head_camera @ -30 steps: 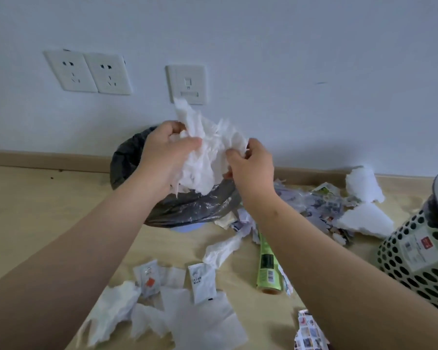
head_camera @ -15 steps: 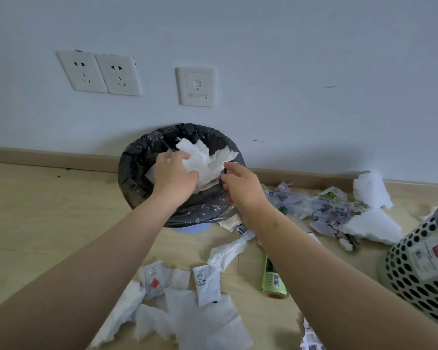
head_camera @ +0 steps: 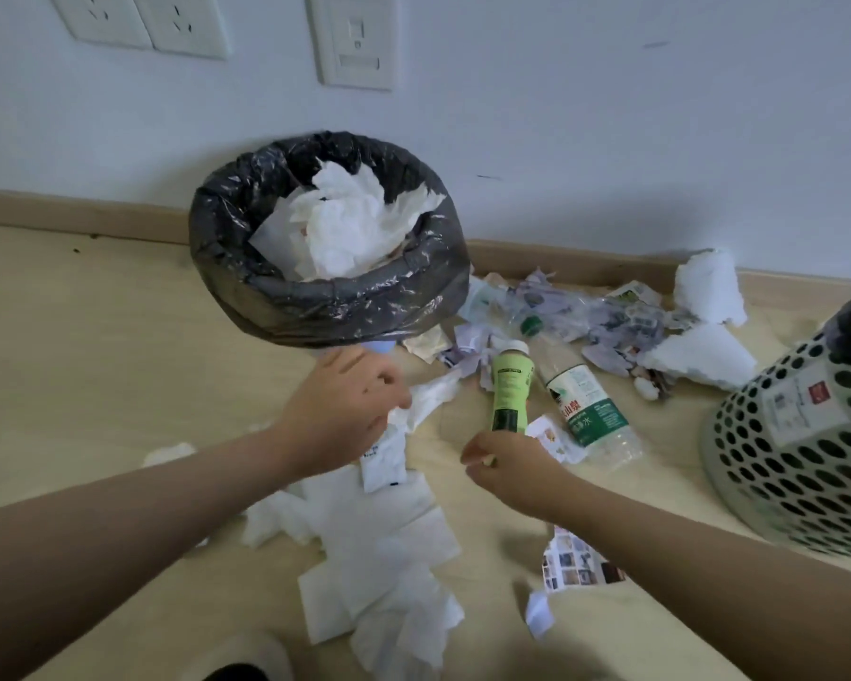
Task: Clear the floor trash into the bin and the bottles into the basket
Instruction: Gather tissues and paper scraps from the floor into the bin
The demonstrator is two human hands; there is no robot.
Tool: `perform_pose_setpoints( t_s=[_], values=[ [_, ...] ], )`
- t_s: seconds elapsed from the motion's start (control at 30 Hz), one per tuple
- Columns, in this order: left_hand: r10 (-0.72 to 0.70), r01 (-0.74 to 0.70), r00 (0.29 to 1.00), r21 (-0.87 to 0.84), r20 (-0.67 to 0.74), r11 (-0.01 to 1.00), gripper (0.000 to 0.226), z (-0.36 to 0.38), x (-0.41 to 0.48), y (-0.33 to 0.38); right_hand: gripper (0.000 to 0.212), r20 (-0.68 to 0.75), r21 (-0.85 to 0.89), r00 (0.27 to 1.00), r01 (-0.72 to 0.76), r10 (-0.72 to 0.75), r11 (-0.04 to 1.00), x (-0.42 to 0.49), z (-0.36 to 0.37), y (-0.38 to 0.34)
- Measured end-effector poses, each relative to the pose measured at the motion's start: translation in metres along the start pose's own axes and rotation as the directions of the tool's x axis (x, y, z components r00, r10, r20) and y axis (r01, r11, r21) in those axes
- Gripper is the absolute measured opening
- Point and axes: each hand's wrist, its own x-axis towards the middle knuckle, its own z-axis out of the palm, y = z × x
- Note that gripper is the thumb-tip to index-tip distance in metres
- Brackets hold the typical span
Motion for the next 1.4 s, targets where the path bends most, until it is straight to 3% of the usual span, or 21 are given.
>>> perform_pose_setpoints(
  t_s=[0.07, 0.13, 0.2, 0.27, 0.33, 0.43, 0.53, 0.67, 0.77, 0.87, 1.03, 1.13, 1.2, 1.3, 1.4],
  values=[
    [0.049, -0.041, 0.988, -0.054, 0.149, 0.998, 0.023, 0.014, -0.021, 0.003, 0.029, 0.095, -0.158, 0.995, 0.031, -0.016, 0.987, -0.003, 0.011, 0.011],
    [0.108, -0.091, 0.931, -0.065, 0.350, 0.994, 0.025, 0.026, -0.038, 0.011, 0.033, 0.181, -0.328, 0.982, 0.114, -0.056, 0.938, -0.006, 0.023, 0.020],
    [0.121, -0.099, 0.795, -0.069, 0.594, 0.993, 0.039, 0.036, -0.053, 0.022, 0.038, 0.309, -0.491, 0.940, 0.289, -0.146, 0.822, -0.013, 0.035, 0.024],
    [0.084, -0.089, 0.604, -0.037, 0.793, 0.995, 0.054, 0.045, -0.068, 0.032, 0.044, 0.429, -0.545, 0.869, 0.467, -0.246, 0.697, -0.023, 0.048, 0.025],
    [0.065, -0.118, 0.498, -0.007, 0.865, 0.993, 0.070, 0.051, -0.076, 0.036, 0.050, 0.491, -0.536, 0.806, 0.579, -0.331, 0.614, -0.032, 0.058, 0.024],
    [0.016, -0.126, 0.412, 0.040, 0.911, 0.991, 0.082, 0.057, -0.080, 0.030, 0.056, 0.583, -0.511, 0.686, 0.727, -0.436, 0.460, -0.039, 0.076, 0.017],
    [0.003, -0.173, 0.455, 0.085, 0.891, 0.981, 0.070, 0.057, -0.076, 0.024, 0.057, 0.671, -0.507, 0.605, 0.796, -0.428, 0.331, -0.035, 0.095, 0.007],
    [-0.003, -0.162, 0.555, 0.112, 0.832, 0.980, 0.050, 0.058, -0.068, 0.021, 0.048, 0.671, -0.595, 0.643, 0.764, -0.370, 0.249, -0.023, 0.107, 0.007],
    [-0.017, -0.114, 0.561, 0.097, 0.827, 0.989, 0.041, 0.062, -0.066, 0.016, 0.043, 0.606, -0.625, 0.695, 0.717, -0.388, 0.308, -0.014, 0.096, 0.018],
    [-0.114, 0.135, 0.540, 0.047, 0.834, 0.990, 0.030, 0.064, -0.057, 0.015, 0.039, 0.488, -0.660, 0.783, 0.620, -0.386, 0.423, -0.008, 0.076, 0.033],
    [-0.269, 0.402, 0.563, 0.025, 0.781, 0.915, 0.028, 0.061, -0.039, 0.008, 0.039, 0.374, -0.715, 0.918, 0.377, -0.134, 0.589, -0.002, 0.045, 0.050],
    [-0.393, 0.595, 0.557, -0.022, 0.731, 0.803, 0.024, 0.049, -0.020, 0.009, 0.034, 0.324, -0.723, 0.945, 0.271, -0.035, 0.635, 0.000, 0.034, 0.059],
    [-0.496, 0.748, 0.559, -0.147, 0.664, 0.647, 0.026, 0.039, -0.008, 0.012, 0.032, 0.291, -0.717, 0.956, 0.199, 0.028, 0.668, 0.000, 0.031, 0.061],
    [-0.587, 0.870, 0.493, -0.389, 0.642, 0.304, 0.024, 0.026, 0.010, 0.021, 0.031, 0.261, -0.695, 0.959, 0.110, 0.107, 0.710, 0.001, 0.027, 0.064],
    [-0.582, 0.849, 0.368, -0.517, 0.725, -0.107, 0.021, 0.020, 0.025, 0.028, 0.031, 0.207, -0.646, 0.970, 0.038, 0.127, 0.762, 0.002, 0.018, 0.063]
  ],
)
